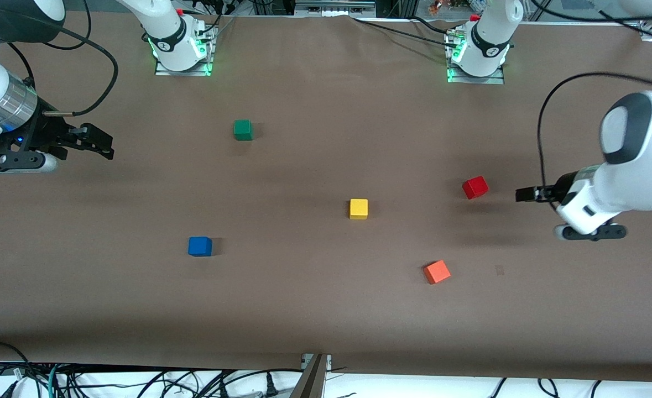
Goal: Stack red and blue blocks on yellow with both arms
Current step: 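Move the left gripper toward the red cube, then lower the left gripper and grasp the red cube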
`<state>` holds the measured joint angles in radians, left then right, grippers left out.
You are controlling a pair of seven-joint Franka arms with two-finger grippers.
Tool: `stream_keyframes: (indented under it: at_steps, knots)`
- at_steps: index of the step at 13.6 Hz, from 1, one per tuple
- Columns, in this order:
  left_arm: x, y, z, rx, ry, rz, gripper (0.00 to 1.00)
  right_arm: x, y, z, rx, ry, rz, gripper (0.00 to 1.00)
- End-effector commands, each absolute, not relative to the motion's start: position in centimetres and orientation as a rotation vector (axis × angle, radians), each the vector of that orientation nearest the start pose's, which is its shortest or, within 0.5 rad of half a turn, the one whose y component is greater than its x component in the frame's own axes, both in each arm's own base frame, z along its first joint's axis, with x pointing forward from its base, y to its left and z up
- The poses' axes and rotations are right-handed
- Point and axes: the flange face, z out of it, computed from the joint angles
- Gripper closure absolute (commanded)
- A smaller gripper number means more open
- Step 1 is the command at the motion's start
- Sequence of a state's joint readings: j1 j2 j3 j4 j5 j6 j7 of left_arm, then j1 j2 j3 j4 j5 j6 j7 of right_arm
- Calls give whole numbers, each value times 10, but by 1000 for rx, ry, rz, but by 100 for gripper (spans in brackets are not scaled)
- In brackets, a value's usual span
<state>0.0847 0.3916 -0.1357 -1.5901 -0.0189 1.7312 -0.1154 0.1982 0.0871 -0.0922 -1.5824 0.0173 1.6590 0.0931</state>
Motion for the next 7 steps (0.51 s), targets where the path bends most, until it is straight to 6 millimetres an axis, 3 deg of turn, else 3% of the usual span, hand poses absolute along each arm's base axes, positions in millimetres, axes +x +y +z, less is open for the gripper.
stream_keyframes:
  at_steps: [1,4,7]
  knots:
    - [609,-30,342,-3169,-167,408,0,587,63,579,-3136,-8,15,0]
    - [567,-46,286,-3162,-258,330,0,589,61,580,-3139,-4,-17,0]
    - [533,-60,246,-3158,-349,255,0,590,61,581,-3129,5,-25,0]
